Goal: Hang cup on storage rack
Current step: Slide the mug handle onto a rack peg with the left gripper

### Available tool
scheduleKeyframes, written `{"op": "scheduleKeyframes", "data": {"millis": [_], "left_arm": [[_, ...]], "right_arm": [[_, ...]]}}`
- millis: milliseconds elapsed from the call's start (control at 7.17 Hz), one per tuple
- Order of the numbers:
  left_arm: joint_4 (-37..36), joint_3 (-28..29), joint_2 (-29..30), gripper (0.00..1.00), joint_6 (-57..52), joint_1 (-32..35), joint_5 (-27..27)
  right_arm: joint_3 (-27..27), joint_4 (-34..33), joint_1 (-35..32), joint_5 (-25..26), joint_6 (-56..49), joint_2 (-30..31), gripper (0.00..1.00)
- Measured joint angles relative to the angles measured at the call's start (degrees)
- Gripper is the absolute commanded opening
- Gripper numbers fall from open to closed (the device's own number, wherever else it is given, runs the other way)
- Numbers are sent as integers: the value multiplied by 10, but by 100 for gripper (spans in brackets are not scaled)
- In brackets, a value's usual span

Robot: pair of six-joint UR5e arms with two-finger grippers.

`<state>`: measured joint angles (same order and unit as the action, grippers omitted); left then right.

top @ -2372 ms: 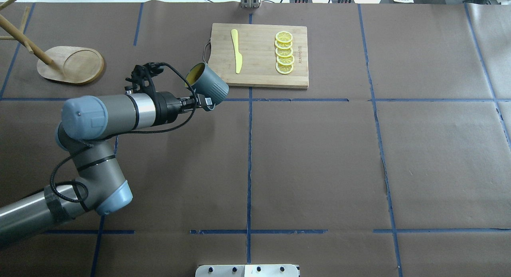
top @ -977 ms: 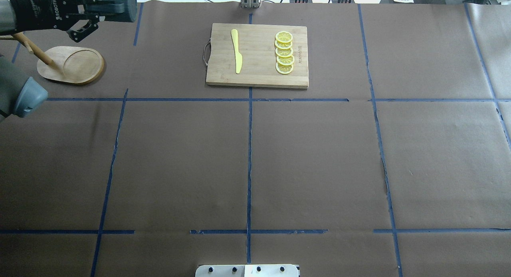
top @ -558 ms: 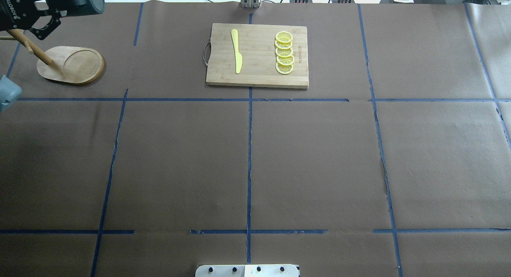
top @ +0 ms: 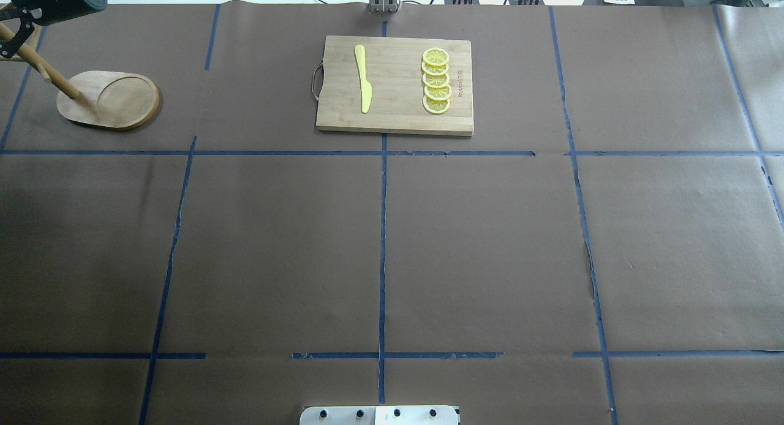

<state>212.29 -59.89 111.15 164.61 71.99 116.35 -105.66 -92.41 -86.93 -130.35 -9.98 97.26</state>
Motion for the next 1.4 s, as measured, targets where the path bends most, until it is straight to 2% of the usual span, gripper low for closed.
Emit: {"op": "scheduleKeyframes", "data": {"millis": [698, 1256, 1395], "left_arm": [[26, 67, 8, 0, -3, -2, -53], [56, 104, 0, 6, -5, -1, -58], [68, 111, -7, 31, -5, -1, -58]], "right_arm": [[-15, 0, -12, 0, -4, 4, 100], [-23, 0, -17, 0, -3, 7, 100], [-23, 0, -17, 0, -3, 7, 100]]}}
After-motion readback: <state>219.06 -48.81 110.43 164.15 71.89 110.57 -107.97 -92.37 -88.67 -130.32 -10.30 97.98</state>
